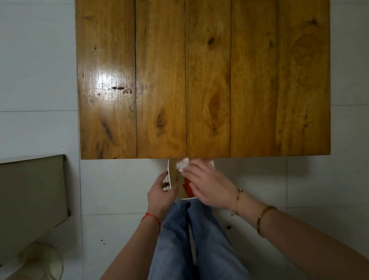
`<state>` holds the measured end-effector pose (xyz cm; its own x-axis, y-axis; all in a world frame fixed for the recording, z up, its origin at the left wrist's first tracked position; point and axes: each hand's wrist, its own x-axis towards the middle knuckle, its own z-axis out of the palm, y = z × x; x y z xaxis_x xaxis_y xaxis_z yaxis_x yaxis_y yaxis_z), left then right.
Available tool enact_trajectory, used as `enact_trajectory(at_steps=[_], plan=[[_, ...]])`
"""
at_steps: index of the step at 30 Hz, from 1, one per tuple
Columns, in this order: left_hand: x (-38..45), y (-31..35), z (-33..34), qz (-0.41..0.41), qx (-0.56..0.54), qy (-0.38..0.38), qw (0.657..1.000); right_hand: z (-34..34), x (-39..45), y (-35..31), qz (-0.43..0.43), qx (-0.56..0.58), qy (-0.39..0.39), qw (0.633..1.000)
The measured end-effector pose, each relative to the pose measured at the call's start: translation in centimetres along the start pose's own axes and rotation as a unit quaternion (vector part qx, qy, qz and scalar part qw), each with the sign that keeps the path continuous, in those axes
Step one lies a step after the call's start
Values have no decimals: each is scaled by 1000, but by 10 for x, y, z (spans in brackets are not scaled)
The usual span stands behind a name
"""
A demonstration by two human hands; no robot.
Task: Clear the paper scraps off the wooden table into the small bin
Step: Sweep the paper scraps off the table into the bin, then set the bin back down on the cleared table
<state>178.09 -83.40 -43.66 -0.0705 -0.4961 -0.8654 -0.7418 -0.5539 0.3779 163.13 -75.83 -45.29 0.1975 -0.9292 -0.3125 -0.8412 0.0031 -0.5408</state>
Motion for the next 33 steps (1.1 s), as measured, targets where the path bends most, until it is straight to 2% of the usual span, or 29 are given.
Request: enact_trajectory(at_steps=[3, 7, 11, 13, 16, 20, 26, 33], plan=[[-9, -6, -1, -2, 3, 0, 1000, 13, -19, -11, 23, 41, 21, 999], [-29, -11, -5, 0, -2, 3, 1000, 7, -32, -16, 138, 105, 97, 980], [-55, -10, -13, 12, -7, 4, 1000, -13, -50, -18, 229, 129, 138, 955], [-70, -6, -17, 22, -16, 10, 1000, -26, -61, -22, 268, 153, 147, 940], [-94, 1, -23, 40, -41, 16, 998, -41, -78, -35, 310, 213, 121, 918], [-119, 18, -29, 61, -60, 20, 996, -64, -93, -57, 324, 320, 98, 885], [-137, 54, -39, 93, -64, 13, 993, -106, -92, -76, 337, 402, 167, 835], [-139, 106, -66, 149, -66, 3, 987, -155, -67, -78, 325, 416, 205, 824]])
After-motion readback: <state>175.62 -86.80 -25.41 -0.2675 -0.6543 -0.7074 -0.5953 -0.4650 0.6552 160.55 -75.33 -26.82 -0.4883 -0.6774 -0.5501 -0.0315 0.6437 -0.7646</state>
